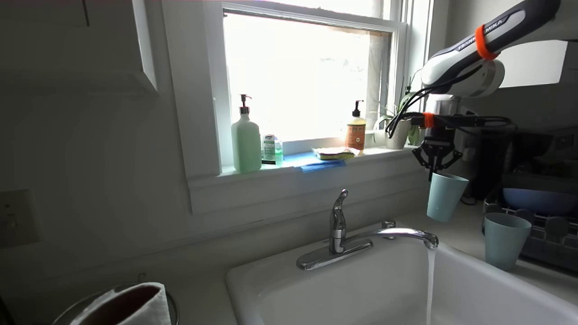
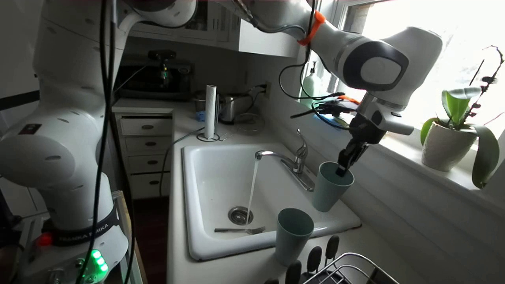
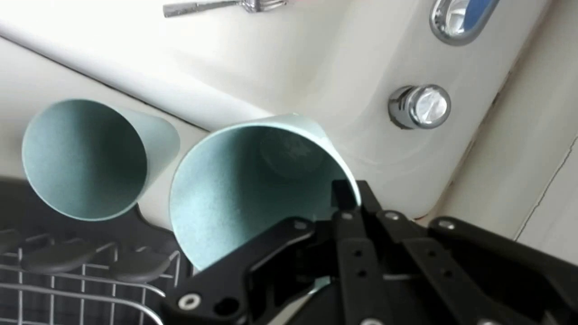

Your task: Get the grey cup in front, put it under the running water and then pour out the contents of the grey cup into the sink

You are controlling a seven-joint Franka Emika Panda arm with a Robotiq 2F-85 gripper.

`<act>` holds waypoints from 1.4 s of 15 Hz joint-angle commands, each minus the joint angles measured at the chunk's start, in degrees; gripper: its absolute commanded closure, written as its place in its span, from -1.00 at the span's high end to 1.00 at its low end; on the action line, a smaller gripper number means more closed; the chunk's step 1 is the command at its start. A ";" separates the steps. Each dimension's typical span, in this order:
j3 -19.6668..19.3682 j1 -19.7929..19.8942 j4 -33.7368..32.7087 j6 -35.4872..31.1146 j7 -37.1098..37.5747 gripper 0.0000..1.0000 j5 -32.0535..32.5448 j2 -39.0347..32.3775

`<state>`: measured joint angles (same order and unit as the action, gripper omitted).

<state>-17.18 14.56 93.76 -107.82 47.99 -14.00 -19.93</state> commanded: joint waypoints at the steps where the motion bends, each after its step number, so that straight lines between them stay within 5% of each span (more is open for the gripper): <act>1: 0.53 -2.16 9.78 -0.38 4.85 -0.98 1.00 8.04; 2: 0.85 -2.37 11.53 0.51 4.28 -0.98 1.18 9.26; 3: 0.77 -1.02 5.29 0.63 2.36 -0.92 0.18 4.39; 13: 1.81 -2.66 13.17 -0.40 4.32 -0.98 -0.33 8.24; 21: 4.08 -5.65 22.35 -7.03 15.90 -0.98 -1.38 8.45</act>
<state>-13.95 10.09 111.64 -111.09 59.03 -14.14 -13.02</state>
